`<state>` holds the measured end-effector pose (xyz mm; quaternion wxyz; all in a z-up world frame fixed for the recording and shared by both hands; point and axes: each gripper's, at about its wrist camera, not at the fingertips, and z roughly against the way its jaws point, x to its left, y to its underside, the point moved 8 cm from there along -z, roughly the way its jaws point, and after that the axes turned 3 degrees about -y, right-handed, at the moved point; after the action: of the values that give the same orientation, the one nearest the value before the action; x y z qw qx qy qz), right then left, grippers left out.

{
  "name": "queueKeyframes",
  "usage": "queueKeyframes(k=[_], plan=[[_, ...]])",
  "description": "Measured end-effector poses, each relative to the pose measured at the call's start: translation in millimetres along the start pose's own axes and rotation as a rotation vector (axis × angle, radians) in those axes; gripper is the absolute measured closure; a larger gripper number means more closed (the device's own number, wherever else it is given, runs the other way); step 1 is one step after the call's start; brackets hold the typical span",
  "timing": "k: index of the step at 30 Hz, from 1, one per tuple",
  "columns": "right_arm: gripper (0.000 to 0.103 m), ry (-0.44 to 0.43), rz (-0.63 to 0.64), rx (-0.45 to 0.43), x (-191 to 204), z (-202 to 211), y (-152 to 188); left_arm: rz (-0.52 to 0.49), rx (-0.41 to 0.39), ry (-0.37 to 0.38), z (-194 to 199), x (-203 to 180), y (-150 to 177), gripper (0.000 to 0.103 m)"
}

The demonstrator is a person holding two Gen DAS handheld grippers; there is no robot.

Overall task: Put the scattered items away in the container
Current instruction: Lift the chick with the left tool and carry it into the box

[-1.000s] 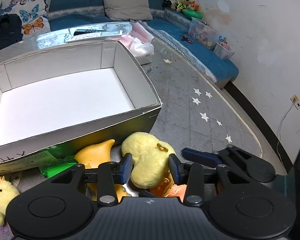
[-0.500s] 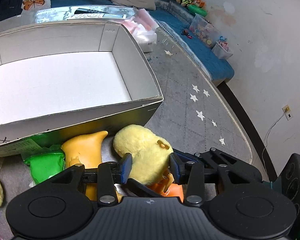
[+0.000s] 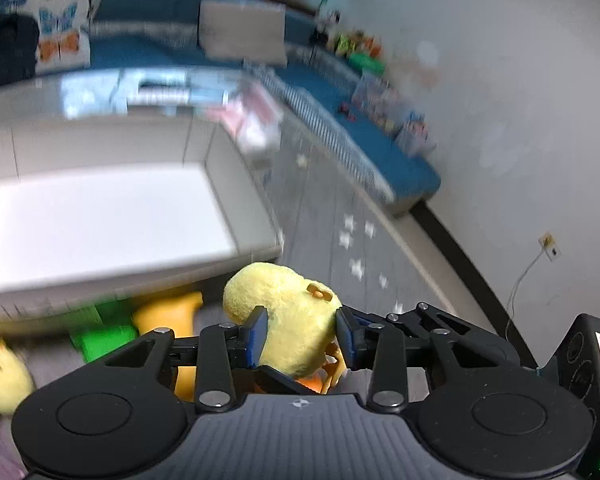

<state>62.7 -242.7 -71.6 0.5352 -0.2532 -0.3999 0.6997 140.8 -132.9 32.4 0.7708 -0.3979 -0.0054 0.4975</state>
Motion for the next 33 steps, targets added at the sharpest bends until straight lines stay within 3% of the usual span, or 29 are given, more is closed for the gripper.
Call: queueKeyframes(k=[5,14,22,33], plan=[[0.04,0.004,0.044,-0.06,-0.8,-15.3,-38.6,0.018,-0.068,-0.022,4.6,16.3,-36.5,0.063],[0.04,0.003,0.073,-0.029,-16.4,-90.3,-78.9,0.114,-0.068,-0.039,-26.6,67.5,-81.4,0.063],[0.04,0.0,0.061,0.037,-27.7,-138.9,-78.7,0.182,-0.018,-0.031,-58.8,100.1,-92.6,0.063],[0.04,0.025,0.062,0.142,-36.2,-176.1,-67.3,0.239,0.038,-0.024,-97.3,124.6,-93.1,0.063]])
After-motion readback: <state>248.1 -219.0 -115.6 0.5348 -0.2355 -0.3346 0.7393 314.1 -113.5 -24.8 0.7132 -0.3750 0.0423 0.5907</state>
